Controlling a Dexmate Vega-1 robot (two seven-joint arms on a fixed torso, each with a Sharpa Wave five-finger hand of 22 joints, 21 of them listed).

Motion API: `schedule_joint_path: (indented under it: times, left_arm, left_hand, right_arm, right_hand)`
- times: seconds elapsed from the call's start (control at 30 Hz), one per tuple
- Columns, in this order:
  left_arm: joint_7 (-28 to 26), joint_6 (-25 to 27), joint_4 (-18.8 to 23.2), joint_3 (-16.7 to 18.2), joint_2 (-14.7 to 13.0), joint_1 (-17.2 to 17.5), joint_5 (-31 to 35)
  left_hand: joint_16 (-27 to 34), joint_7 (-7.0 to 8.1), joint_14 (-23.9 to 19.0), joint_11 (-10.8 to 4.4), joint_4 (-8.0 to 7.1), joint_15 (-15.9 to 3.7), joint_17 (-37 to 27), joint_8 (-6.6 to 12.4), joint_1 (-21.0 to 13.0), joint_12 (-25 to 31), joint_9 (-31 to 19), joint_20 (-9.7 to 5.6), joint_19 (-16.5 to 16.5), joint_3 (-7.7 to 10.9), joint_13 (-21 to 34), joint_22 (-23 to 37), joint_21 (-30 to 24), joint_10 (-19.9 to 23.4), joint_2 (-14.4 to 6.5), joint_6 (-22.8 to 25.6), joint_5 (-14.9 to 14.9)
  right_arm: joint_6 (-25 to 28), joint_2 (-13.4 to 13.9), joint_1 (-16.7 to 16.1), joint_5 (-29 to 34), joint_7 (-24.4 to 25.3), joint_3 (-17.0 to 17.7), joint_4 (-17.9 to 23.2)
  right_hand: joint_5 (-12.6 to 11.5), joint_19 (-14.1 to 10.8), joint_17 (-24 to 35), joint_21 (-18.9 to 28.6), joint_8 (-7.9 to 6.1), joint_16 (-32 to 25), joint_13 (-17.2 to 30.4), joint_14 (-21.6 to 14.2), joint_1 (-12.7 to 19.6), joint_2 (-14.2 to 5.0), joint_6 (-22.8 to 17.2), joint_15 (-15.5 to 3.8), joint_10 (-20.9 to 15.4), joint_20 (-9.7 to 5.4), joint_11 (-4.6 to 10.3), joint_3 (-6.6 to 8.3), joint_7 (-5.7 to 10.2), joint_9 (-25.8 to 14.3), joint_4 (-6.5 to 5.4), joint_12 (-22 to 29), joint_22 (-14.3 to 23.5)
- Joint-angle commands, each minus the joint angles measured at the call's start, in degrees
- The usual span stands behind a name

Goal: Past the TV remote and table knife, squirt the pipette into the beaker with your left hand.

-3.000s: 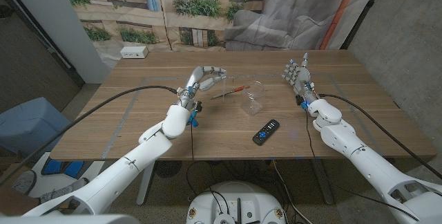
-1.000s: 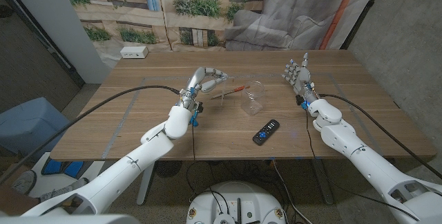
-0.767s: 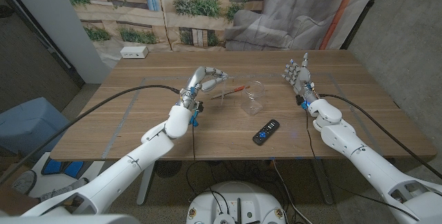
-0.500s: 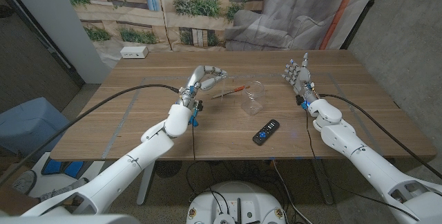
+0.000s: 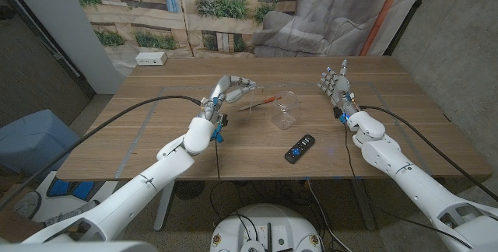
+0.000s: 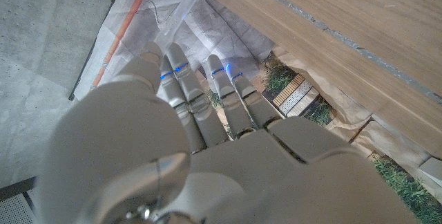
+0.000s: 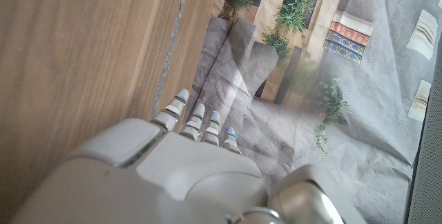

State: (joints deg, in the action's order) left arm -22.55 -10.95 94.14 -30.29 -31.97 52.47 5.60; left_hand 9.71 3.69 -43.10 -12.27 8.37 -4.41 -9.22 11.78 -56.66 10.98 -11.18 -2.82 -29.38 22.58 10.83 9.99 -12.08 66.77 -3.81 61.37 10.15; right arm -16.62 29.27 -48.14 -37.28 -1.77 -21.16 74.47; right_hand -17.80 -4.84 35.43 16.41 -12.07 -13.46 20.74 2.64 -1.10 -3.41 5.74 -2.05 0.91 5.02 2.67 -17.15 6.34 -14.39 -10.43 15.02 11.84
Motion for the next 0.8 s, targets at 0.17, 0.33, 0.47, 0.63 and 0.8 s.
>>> schedule_joint_path:
  times: [0.17,0.33,0.47,0.63,0.8]
  left_arm:
    - [0.98,1.25,0.36,-0.04,-0.27,-0.05,-1.47]
    - [0.92,1.3,0.18,-0.17,-0.17,-0.25,-1.54]
    - [0.91,1.36,0.06,-0.25,-0.18,-0.42,-1.48]
    - [1.05,1.24,-0.03,-0.22,-0.26,-0.6,-1.67]
    - [1.24,1.23,-0.1,-0.26,-0.31,-0.73,-1.86]
  left_hand:
    - [-0.26,0.11,0.51,0.1,0.01,-7.99,-0.01,-0.11,0.9,0.01,-0.19,-3.46,-0.83,-0.08,0.09,0.35,-0.32,-0.6,0.42,-0.58,-0.13]
    - [-0.26,0.05,0.65,0.15,0.08,-7.89,-0.01,-0.16,1.25,0.0,-0.18,-3.6,-0.7,-0.19,0.09,0.37,-0.26,-0.85,0.76,-0.72,-0.19]
    - [-0.24,0.0,0.76,0.14,0.09,-7.81,-0.01,-0.33,1.63,-0.04,-0.16,-3.5,-0.4,-0.23,0.09,0.38,-0.14,-1.23,0.92,-1.18,-0.22]
    - [-0.23,-0.02,0.89,0.15,0.14,-7.81,-0.01,-0.52,1.96,-0.09,-0.14,-3.36,-0.26,-0.22,0.1,0.4,-0.1,-1.67,1.05,-1.72,-0.24]
    - [-0.18,-0.32,1.04,0.15,0.16,-7.64,-0.02,-0.73,2.75,-0.05,-0.08,-3.36,-0.23,-0.4,0.11,0.41,-0.09,-2.14,1.55,-2.38,-0.33]
  right_arm:
    - [0.03,0.03,-0.03,-0.01,0.01,0.02,0.07]
    - [0.01,0.03,-0.04,-0.01,0.01,0.01,0.07]
    - [0.01,0.02,-0.03,0.0,0.02,0.01,0.05]
    - [0.0,0.01,-0.03,0.0,0.01,0.0,0.04]
    - [0.01,0.01,-0.03,0.0,0.02,0.0,0.04]
  right_hand:
    - [-0.33,-0.18,0.26,0.23,-0.39,-0.13,0.19,0.63,0.0,-3.33,-0.17,-4.47,0.19,0.02,0.25,-0.37,0.49,-0.18,-0.03,0.23,0.31]
    - [-0.33,-0.21,0.26,0.24,-0.38,-0.14,0.18,0.6,0.0,-3.33,-0.15,-4.46,0.18,0.0,0.05,-0.37,0.49,-0.17,-0.03,0.23,0.31]
    - [-0.33,-0.19,0.26,0.24,-0.38,-0.17,0.18,0.54,0.0,-3.33,-0.15,-4.44,0.2,0.02,0.15,-0.37,0.52,-0.17,-0.03,0.22,0.31]
    - [-0.33,-0.17,0.26,0.23,-0.37,-0.13,0.18,0.62,0.0,-3.33,-0.13,-4.5,0.25,0.0,0.21,-0.37,0.56,-0.17,-0.03,0.2,0.31]
    - [-0.33,-0.17,0.26,0.23,-0.38,-0.13,0.18,0.63,0.01,-3.32,-0.16,-4.45,0.1,0.01,0.21,-0.38,0.5,-0.17,-0.03,0.26,0.31]
